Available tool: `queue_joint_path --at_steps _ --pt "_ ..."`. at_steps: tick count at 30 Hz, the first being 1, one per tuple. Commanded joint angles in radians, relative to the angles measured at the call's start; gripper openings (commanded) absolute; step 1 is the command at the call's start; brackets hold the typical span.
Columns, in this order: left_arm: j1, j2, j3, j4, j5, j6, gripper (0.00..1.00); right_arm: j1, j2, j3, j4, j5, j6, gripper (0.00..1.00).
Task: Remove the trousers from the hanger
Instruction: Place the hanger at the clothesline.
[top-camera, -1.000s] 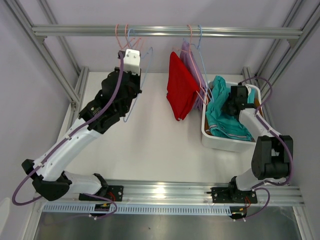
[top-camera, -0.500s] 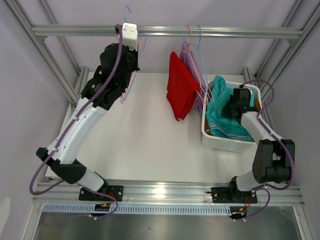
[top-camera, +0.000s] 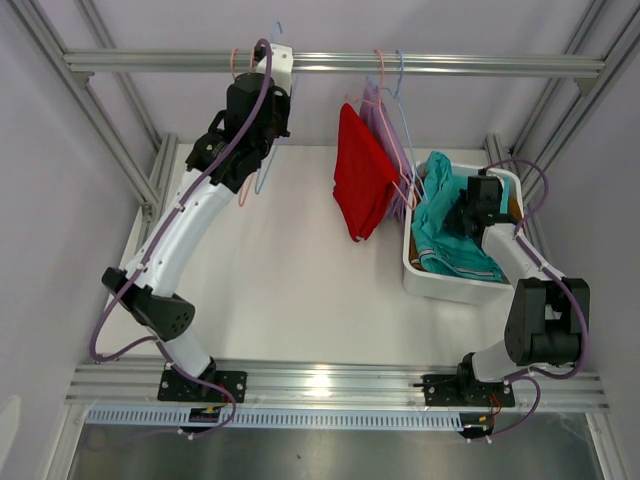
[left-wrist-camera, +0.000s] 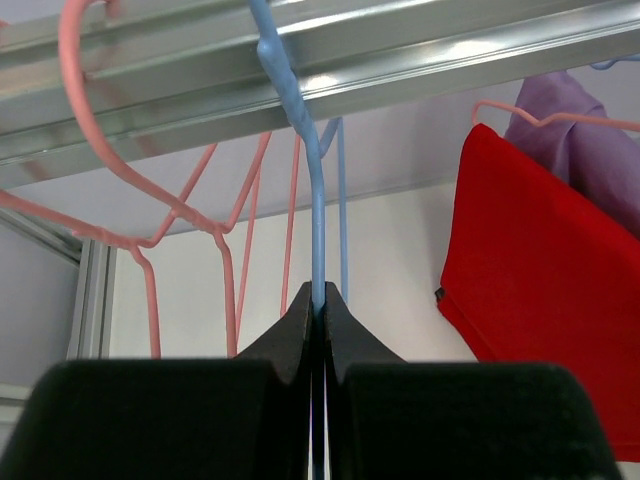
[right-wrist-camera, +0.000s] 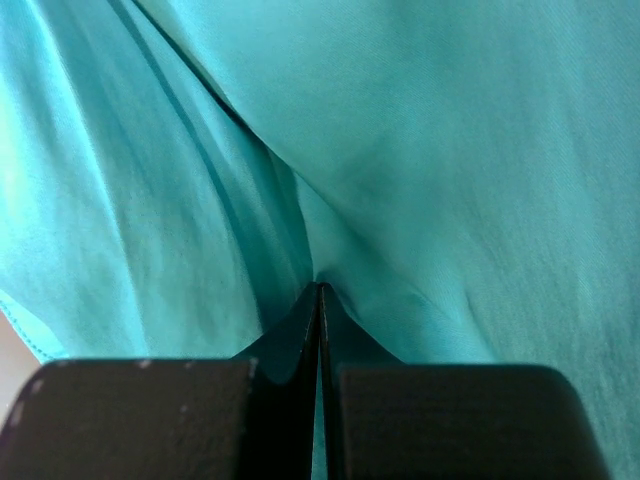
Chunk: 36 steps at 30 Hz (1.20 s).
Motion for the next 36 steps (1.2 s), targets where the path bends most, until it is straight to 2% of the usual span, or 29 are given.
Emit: queue_joint_path --at_steps 1,8,18,31,34,35,36 --pt "0.028 0.016 0.056 0.031 0.028 -0.006 0.01 -0.004 -0.007 -0.022 0.033 -0.032 -0.014 0.0" --pt "0.064 0.042 0.05 0.021 0.061 -0.02 0.0 -0.004 -0.013 -0.03 0.046 -0.041 -0.017 0.0" --pt "0.064 -0.018 -0.119 0.048 0.07 -0.043 0.01 -0.004 -0.002 -0.03 0.044 -0.07 -0.017 0.0" --pt "0.064 -0.098 -0.239 0.062 0.068 -0.081 0.01 0.004 -0.001 -0.031 0.041 -0.075 -0.019 0.0" --pt "0.064 -0.13 -0.269 0.07 0.071 -0.09 0.14 0.005 0.001 -0.031 0.039 -0.08 -0.02 0.0" --pt "0.063 -0.135 -0.282 0.065 0.085 -0.089 0.22 0.005 0.002 -0.03 0.039 -0.081 -0.02 0.0" --pt "0.063 -0.138 -0.28 0.058 0.084 -0.087 0.24 0.007 0.002 -0.03 0.039 -0.083 -0.02 0.0"
